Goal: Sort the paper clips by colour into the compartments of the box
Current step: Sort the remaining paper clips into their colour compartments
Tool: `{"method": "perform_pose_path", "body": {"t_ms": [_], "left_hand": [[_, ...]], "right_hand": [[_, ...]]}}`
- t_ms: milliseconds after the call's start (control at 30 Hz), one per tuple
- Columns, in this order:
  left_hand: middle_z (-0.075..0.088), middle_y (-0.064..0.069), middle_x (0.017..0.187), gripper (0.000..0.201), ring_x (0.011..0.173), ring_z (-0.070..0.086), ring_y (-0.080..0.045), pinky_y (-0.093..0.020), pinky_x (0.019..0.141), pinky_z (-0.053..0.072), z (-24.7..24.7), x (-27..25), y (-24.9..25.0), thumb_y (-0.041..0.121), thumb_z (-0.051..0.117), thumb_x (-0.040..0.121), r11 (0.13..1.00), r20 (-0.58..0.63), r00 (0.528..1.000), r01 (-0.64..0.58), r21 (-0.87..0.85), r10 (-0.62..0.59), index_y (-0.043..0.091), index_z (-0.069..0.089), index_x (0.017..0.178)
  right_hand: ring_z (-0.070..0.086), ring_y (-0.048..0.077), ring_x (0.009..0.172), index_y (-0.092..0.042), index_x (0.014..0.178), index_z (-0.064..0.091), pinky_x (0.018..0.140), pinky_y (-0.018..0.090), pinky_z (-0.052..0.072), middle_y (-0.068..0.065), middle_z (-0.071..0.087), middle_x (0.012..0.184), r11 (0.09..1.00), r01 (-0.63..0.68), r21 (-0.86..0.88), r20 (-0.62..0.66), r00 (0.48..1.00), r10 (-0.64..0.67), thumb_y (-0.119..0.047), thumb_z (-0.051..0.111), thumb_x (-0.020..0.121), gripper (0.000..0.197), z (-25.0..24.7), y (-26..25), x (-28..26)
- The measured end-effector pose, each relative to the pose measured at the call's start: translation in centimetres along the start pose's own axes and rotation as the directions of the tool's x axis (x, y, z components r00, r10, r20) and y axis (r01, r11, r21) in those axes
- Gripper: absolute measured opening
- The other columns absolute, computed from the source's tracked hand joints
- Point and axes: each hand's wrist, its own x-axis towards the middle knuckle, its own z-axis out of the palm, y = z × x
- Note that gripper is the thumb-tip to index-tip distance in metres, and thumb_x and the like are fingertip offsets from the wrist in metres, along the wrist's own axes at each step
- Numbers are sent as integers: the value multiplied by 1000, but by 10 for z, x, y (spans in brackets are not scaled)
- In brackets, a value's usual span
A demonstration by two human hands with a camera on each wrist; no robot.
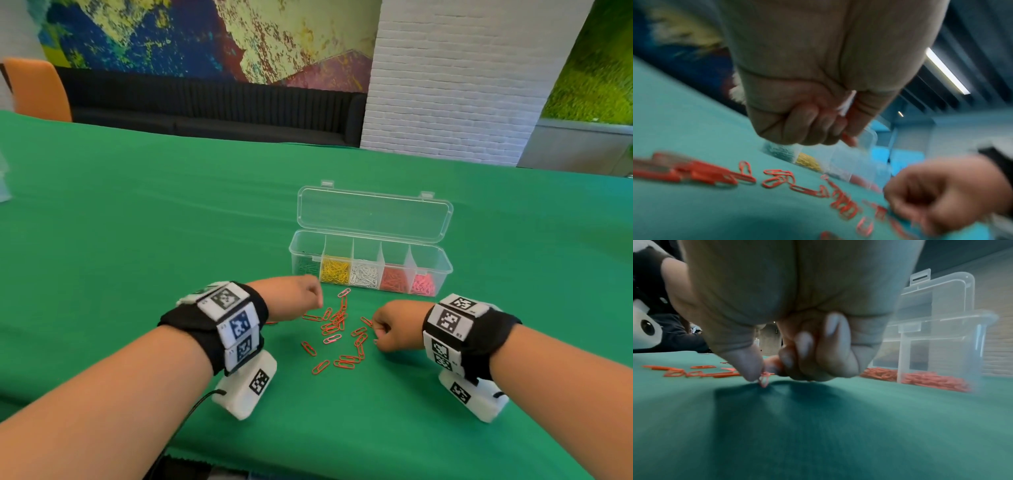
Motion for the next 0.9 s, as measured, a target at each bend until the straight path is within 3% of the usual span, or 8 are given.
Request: {"method": "perform_pose_path", "body": {"t_ms": [67, 167, 267, 333, 433, 633, 767, 900], "left_hand": [[46, 13, 72, 7, 70, 47, -12, -23, 65, 36, 4, -3, 6, 26, 47, 92, 965, 64, 997, -61, 255, 47, 27, 54, 92], [49, 11, 77, 21, 75, 50, -14, -23, 67, 37, 12, 0, 8, 23, 51, 87, 939, 137, 990, -84, 333, 41, 29, 57, 106], [55, 2, 73, 23, 56, 52, -11, -21, 54, 42, 18, 9, 9, 6, 38, 90, 992, 208, 978, 57, -112, -33, 20, 53, 101], [56, -8, 71, 29, 48, 53, -12, -20, 47, 44, 16, 9, 8, -2, 26, 91, 871, 266, 963, 162, -463, -38, 12, 51, 95], [59, -17, 79, 33, 58, 60, -20, -23, 54, 52, 6, 6, 1, 3, 20, 93, 713, 328, 943, 195, -673, 51, 7, 52, 98], [64, -18, 82, 29, 63, 63, -20, -23, 57, 56, 0, 5, -7, 0, 24, 94, 643, 290, 951, 156, -750, 107, 9, 51, 99], [64, -14, 82, 32, 58, 65, -14, -20, 56, 56, 7, 9, -12, -16, 34, 91, 755, 216, 974, 93, -649, 65, 10, 52, 95], [63, -7, 82, 36, 65, 61, -14, -17, 57, 53, 3, 10, -20, -14, 32, 90, 915, 83, 997, 41, -402, -8, 15, 52, 87]], "right_hand": [[40, 15, 62, -21, 64, 38, 57, 22, 36, -5, 41, 63, 998, -15, 65, -24, 1000, 16, -24, 46, 88, 26, -2, 0, -2], [39, 12, 54, -19, 68, 40, 52, 21, 36, -3, 47, 65, 930, -63, 361, -61, 994, 91, -17, 38, 92, 24, -11, 3, -2], [32, 14, 44, -13, 70, 37, 43, 19, 28, 5, 51, 60, 693, -66, 718, -22, 993, 118, 0, 32, 88, 23, -16, 7, 2], [29, 12, 36, -12, 69, 34, 38, 13, 23, 7, 48, 54, 546, -38, 837, -35, 992, 122, 6, 30, 83, 23, -17, 11, 3], [26, 9, 29, -12, 69, 32, 36, 8, 21, 8, 44, 50, 451, -12, 892, -37, 994, 101, 7, 28, 84, 25, -19, 15, 2], [27, 9, 30, -14, 75, 36, 36, 10, 21, 6, 44, 50, 491, -49, 870, -25, 989, 144, 10, 28, 84, 27, -18, 15, 6], [28, 8, 29, -16, 81, 47, 38, 12, 22, 0, 46, 46, 601, -105, 793, -16, 981, 192, 6, 31, 86, 27, -15, 12, 8], [39, 8, 47, -22, 76, 52, 45, 20, 30, -6, 51, 58, 807, -100, 582, -99, 976, 193, -1, 34, 87, 30, -18, 6, 7]]}}
